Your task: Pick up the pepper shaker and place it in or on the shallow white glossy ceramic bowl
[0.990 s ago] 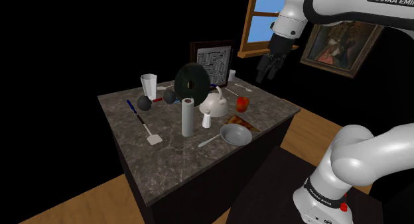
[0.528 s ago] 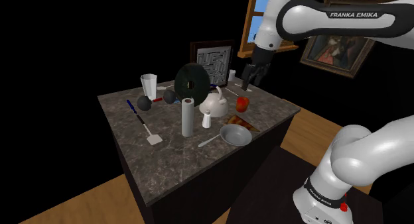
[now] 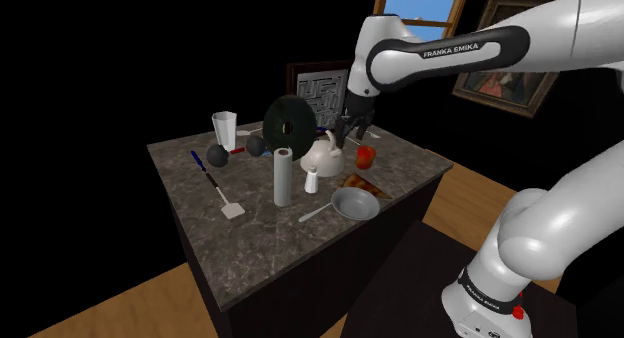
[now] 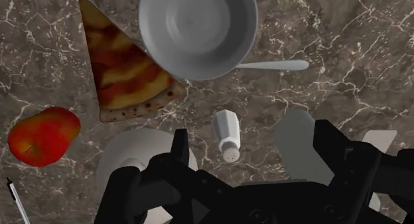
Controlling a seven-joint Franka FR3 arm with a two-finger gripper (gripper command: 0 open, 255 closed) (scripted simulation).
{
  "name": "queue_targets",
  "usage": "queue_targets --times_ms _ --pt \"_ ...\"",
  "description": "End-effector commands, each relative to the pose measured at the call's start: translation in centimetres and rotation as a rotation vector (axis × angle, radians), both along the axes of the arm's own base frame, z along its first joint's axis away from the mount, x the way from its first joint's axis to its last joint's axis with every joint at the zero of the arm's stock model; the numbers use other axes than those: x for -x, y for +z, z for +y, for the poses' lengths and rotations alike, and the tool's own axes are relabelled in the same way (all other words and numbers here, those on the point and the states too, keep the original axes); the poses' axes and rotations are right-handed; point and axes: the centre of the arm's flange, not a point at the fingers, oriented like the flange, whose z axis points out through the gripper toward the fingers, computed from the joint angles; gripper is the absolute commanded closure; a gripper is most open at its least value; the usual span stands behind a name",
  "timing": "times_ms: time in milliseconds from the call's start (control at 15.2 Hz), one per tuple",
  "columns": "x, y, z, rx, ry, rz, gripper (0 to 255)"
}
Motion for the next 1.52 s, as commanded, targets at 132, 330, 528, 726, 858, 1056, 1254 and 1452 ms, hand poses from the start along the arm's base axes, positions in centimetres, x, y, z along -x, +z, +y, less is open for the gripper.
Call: queue_targets --times_ms 132,330,528,726,858,1056,1254,1452 --pt "-3.7 -3.9 0.6 0.027 -0.007 0.012 0" --pt "-6.7 -6.7 0.7 0.047 -0.013 0.021 0" --pt "-9.6 -9.5 0.8 0.067 -0.019 0.03 0" --pt "-12.4 -12.4 0.8 0.088 -0.025 0.039 0" --pt "-14.3 -14.3 0.8 0.101 -0.028 0.045 0" --pt "-15.3 -16.3 0.6 0.108 -0.03 0.048 0" --pt "-15.3 -17.9 0.4 0.108 -0.03 0.048 0" --pt "-15.4 -19.2 0.2 0.108 -0.03 0.048 0"
